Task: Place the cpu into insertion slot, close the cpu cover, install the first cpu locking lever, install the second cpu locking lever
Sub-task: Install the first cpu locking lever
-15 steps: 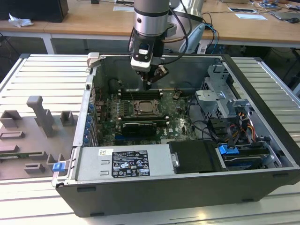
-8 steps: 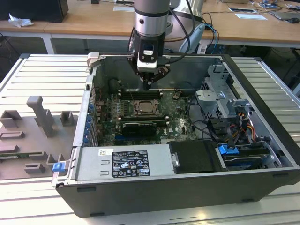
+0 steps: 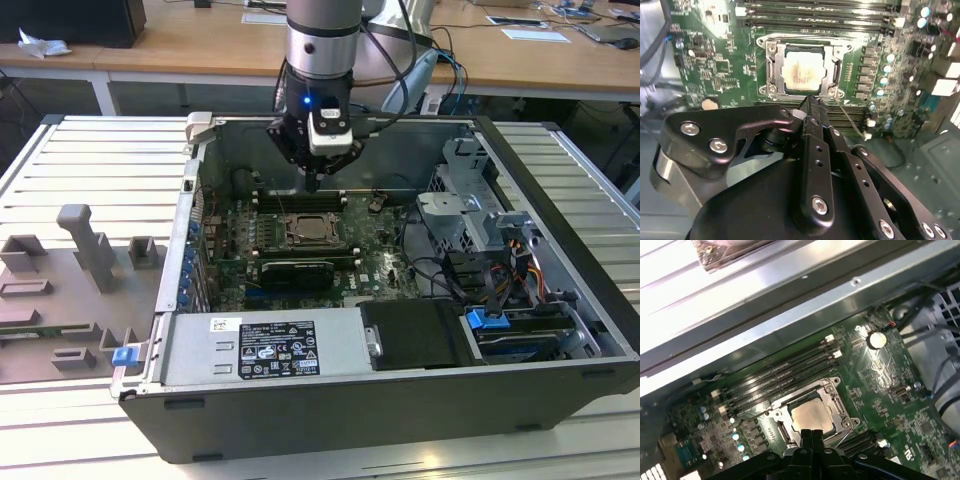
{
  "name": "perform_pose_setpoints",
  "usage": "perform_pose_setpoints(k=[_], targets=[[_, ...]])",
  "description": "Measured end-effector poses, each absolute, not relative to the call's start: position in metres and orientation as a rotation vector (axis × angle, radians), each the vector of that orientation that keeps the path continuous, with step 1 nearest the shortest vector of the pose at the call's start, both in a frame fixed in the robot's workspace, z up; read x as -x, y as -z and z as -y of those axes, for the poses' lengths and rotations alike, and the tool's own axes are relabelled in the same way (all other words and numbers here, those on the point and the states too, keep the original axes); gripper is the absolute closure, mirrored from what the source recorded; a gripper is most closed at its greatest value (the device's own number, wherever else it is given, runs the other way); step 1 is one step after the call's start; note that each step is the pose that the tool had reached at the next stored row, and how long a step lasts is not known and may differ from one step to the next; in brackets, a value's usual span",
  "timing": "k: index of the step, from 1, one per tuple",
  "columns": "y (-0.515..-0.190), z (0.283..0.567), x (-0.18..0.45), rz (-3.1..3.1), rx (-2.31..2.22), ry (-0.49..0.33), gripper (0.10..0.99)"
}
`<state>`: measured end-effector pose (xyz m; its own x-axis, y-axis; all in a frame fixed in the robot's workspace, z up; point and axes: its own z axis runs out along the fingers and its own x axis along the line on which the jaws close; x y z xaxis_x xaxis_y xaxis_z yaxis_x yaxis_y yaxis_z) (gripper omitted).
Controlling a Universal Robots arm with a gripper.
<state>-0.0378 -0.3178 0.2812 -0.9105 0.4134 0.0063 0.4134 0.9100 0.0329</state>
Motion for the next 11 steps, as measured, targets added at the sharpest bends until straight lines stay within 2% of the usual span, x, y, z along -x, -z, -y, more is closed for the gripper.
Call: perform_pose_setpoints(k=[11], targets=[[-0.2796,0.3177,0.0381,-3.142,-0.150,-0.053,0.980]])
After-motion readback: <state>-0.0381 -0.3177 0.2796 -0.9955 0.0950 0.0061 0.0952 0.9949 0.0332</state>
